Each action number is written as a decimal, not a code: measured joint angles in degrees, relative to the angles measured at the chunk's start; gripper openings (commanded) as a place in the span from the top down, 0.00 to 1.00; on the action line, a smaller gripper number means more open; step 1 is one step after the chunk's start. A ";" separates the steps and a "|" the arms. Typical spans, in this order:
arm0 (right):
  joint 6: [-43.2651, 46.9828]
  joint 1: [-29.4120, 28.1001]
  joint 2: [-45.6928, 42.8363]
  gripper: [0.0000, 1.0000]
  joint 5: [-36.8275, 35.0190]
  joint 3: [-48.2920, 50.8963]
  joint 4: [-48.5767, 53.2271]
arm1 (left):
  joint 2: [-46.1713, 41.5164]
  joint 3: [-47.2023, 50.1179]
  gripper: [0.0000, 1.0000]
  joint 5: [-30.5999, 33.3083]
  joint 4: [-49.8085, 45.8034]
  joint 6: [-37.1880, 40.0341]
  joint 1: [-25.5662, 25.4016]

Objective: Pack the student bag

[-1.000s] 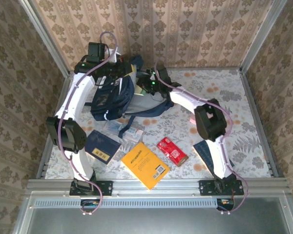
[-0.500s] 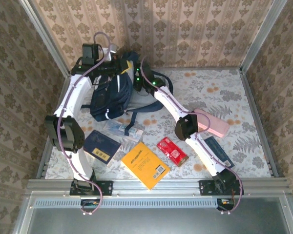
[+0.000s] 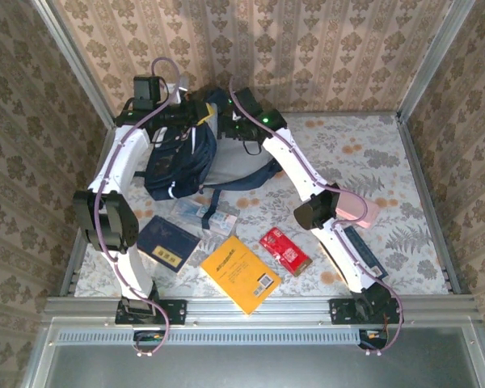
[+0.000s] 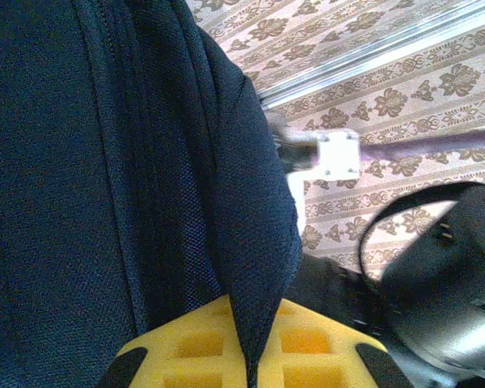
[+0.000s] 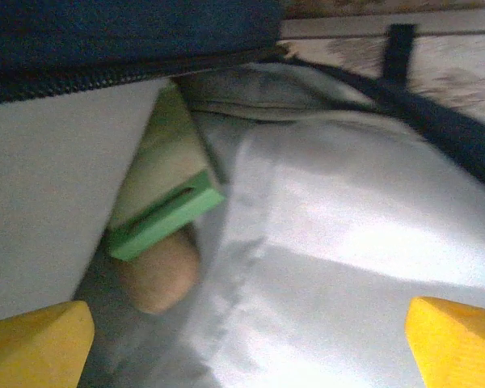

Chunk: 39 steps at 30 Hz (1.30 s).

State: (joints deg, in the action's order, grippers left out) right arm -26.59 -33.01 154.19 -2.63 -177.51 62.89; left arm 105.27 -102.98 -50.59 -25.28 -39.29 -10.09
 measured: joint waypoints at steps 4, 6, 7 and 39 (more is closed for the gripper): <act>3.89 -0.04 -3.08 0.00 -7.85 -0.07 6.75 | 0.00 0.02 1.00 0.48 -0.02 0.04 0.00; 5.25 -0.04 -5.03 0.00 -11.91 0.44 9.64 | 0.00 0.02 1.00 0.72 -0.07 0.04 0.00; 5.97 -0.04 -6.80 0.00 -14.23 1.97 10.62 | 0.00 0.02 1.00 0.83 -0.07 0.04 0.00; 18.25 -24.59 -54.12 1.00 16.83 106.01 -19.39 | 0.00 1.57 1.00 2.43 -1.31 0.55 -1.07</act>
State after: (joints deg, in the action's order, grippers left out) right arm -8.34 -57.60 100.07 14.20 -71.50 43.51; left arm 105.27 -101.41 -48.16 -26.59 -38.74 -11.16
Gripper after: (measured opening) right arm 0.068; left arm 0.077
